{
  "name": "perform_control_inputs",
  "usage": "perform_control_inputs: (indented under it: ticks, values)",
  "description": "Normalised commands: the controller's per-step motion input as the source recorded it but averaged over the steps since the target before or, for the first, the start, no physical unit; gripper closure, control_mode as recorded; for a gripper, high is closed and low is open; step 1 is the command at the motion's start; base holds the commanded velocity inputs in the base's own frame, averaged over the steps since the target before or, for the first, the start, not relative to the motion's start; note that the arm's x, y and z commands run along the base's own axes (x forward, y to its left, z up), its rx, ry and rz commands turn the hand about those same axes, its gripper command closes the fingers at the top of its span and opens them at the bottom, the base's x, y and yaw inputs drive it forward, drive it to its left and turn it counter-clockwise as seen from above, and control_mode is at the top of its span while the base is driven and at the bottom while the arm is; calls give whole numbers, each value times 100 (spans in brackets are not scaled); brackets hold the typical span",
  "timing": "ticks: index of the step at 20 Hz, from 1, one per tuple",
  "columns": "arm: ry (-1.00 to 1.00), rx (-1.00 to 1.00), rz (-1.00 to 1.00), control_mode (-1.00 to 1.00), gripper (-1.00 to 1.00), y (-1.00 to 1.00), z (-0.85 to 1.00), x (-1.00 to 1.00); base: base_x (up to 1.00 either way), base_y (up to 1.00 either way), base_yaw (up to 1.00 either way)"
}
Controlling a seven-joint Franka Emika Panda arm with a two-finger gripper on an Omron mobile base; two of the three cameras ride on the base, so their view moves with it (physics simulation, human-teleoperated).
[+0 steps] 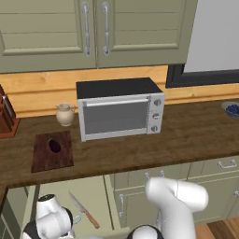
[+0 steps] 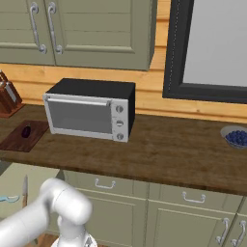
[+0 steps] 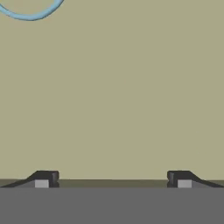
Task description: Place the appropriate cutting tool for cutting the eggplant skin on the cutting board.
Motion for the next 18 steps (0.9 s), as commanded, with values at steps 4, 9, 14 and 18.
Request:
perform_control_inputs:
  ticks: [4,9,14,18]
  values:
    - [-2,0,-2,-100,-100,11,13,6,0,0,0]
    - [-6,0,-11,-100,-100,1,37,44,0,0,0]
    - [-4,0,-21,-100,-100,1,29,52,0,0,0]
    - [-4,0,-27,-100,-100,9,0,33,0,0,0]
